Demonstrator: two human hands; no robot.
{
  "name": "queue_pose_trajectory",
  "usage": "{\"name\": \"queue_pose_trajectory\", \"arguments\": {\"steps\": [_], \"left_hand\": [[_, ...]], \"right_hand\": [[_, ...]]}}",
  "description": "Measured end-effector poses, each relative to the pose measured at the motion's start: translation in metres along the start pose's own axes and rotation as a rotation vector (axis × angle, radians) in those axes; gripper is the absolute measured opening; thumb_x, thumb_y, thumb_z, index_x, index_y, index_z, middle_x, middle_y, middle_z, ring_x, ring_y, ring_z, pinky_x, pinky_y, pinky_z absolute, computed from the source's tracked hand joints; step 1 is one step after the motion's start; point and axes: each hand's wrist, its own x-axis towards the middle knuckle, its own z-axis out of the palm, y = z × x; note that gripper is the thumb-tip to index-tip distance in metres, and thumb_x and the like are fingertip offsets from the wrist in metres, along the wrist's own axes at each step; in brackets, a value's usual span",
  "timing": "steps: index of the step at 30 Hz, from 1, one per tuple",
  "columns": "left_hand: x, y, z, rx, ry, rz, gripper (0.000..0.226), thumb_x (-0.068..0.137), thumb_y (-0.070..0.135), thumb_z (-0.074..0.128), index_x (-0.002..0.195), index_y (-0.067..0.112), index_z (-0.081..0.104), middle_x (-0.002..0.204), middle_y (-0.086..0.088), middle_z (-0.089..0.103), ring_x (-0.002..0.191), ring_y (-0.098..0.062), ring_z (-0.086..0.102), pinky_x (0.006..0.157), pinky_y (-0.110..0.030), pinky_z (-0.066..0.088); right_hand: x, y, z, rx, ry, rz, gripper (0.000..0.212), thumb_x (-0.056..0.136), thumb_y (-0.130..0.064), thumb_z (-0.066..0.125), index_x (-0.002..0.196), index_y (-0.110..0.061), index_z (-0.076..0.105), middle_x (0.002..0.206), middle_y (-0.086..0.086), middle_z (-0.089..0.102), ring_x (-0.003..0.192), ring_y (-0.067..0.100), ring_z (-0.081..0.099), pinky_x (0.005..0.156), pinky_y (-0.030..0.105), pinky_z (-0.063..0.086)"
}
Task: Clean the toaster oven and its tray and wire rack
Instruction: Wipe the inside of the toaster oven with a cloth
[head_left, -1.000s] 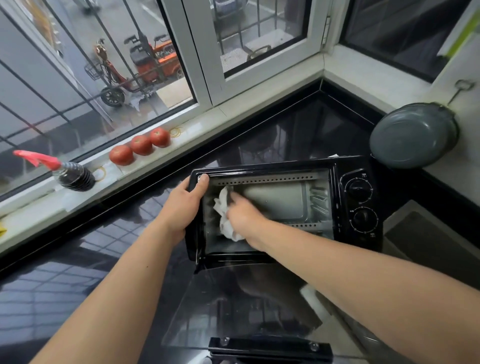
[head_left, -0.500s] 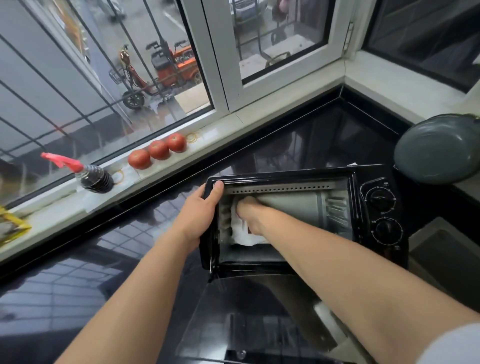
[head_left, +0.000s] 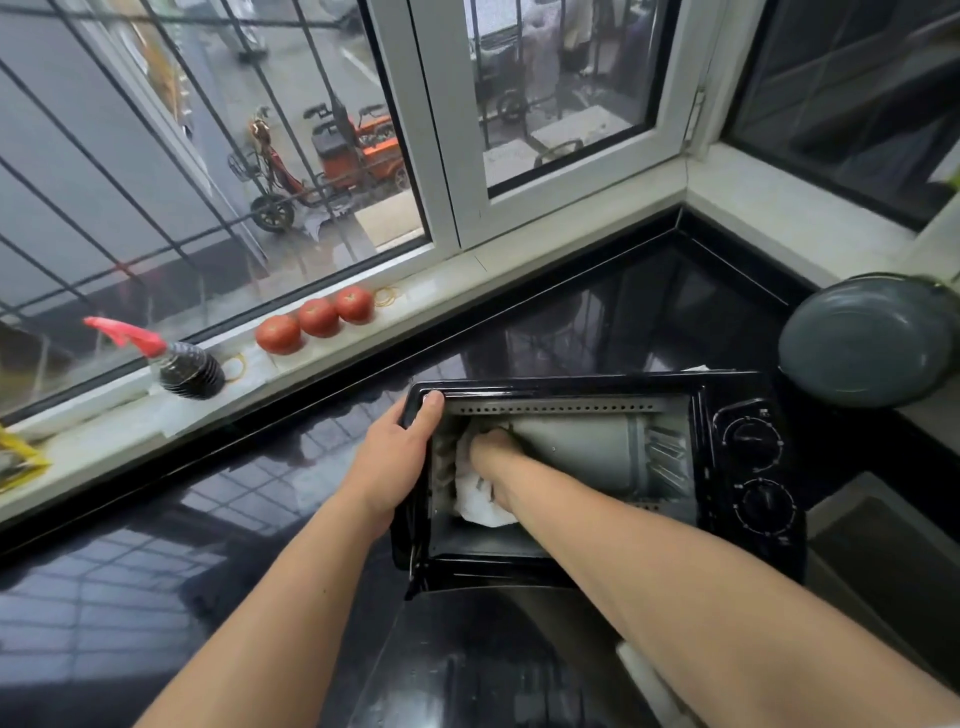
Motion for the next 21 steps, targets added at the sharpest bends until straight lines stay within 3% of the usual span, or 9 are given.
{"name": "queue_pose_trajectory", "arguments": {"steps": [4, 7, 10, 13, 15, 17, 19, 21], "left_hand": [[0.001, -0.001, 0.001, 0.011, 0.02, 0.021, 0.032, 0.095, 0.069, 0.056, 0.115, 0.049, 0.071, 0.109, 0.021, 0.076, 0.109, -0.01, 0.07, 0.105, -0.044, 0.054], [0.0, -0.001, 0.002, 0.014, 0.029, 0.019, 0.03, 0.096, 0.067, 0.056, 0.113, 0.048, 0.072, 0.108, 0.023, 0.076, 0.111, -0.011, 0.07, 0.104, -0.041, 0.053], [-0.001, 0.002, 0.002, 0.014, 0.041, 0.01, 0.03, 0.097, 0.065, 0.058, 0.11, 0.044, 0.073, 0.108, 0.02, 0.076, 0.11, -0.009, 0.069, 0.104, -0.039, 0.053], [0.0, 0.003, 0.001, 0.008, 0.027, 0.0, 0.035, 0.096, 0.066, 0.058, 0.115, 0.041, 0.073, 0.11, 0.016, 0.076, 0.107, -0.01, 0.07, 0.104, -0.04, 0.053], [0.003, 0.003, 0.001, 0.006, 0.016, -0.011, 0.034, 0.096, 0.065, 0.058, 0.112, 0.04, 0.074, 0.105, 0.015, 0.078, 0.104, -0.011, 0.072, 0.099, -0.038, 0.055], [0.003, 0.004, 0.001, 0.008, 0.014, -0.023, 0.031, 0.096, 0.066, 0.057, 0.105, 0.041, 0.074, 0.094, 0.018, 0.077, 0.093, -0.008, 0.071, 0.085, -0.031, 0.058], [-0.001, 0.005, 0.002, 0.0, 0.009, -0.026, 0.028, 0.097, 0.065, 0.057, 0.091, 0.044, 0.074, 0.075, 0.017, 0.072, 0.07, -0.007, 0.065, 0.065, -0.024, 0.054], [-0.004, 0.0, 0.001, 0.0, 0.005, -0.016, 0.023, 0.098, 0.065, 0.056, 0.089, 0.052, 0.072, 0.081, 0.023, 0.073, 0.073, -0.006, 0.066, 0.07, -0.026, 0.052]], "right_hand": [[-0.01, -0.001, -0.004, -0.127, -0.01, -0.068, 0.034, 0.107, -0.018, 0.034, 0.074, -0.025, 0.041, 0.112, 0.009, 0.05, 0.101, 0.02, 0.049, 0.103, 0.039, 0.045], [-0.021, -0.004, -0.005, -0.087, 0.047, -0.001, 0.035, 0.107, -0.035, 0.037, 0.113, -0.012, 0.062, 0.128, 0.009, 0.061, 0.118, 0.025, 0.058, 0.108, 0.033, 0.043], [-0.042, -0.006, -0.001, -0.119, 0.039, -0.032, 0.037, 0.103, -0.031, 0.047, 0.131, -0.009, 0.058, 0.13, 0.013, 0.063, 0.118, 0.031, 0.061, 0.102, 0.035, 0.049], [-0.071, -0.003, -0.001, -0.15, 0.12, -0.157, 0.034, 0.1, -0.038, 0.044, 0.118, -0.016, 0.063, 0.112, 0.01, 0.069, 0.103, 0.03, 0.066, 0.092, 0.036, 0.054], [-0.086, -0.004, -0.003, -0.17, 0.124, -0.219, 0.026, 0.097, -0.029, 0.046, 0.114, -0.021, 0.064, 0.111, 0.004, 0.067, 0.104, 0.027, 0.064, 0.093, 0.037, 0.053], [-0.097, -0.003, -0.008, -0.135, 0.068, -0.254, 0.024, 0.094, -0.02, 0.049, 0.111, -0.025, 0.065, 0.11, 0.0, 0.066, 0.103, 0.023, 0.063, 0.091, 0.037, 0.054], [-0.103, 0.001, -0.019, -0.02, -0.046, -0.219, 0.022, 0.091, -0.01, 0.052, 0.101, -0.022, 0.068, 0.098, 0.0, 0.068, 0.088, 0.019, 0.065, 0.074, 0.029, 0.057], [-0.094, 0.007, -0.035, 0.083, -0.044, -0.109, 0.021, 0.09, 0.0, 0.048, 0.091, -0.014, 0.065, 0.088, 0.004, 0.064, 0.075, 0.019, 0.06, 0.058, 0.025, 0.049]]}}
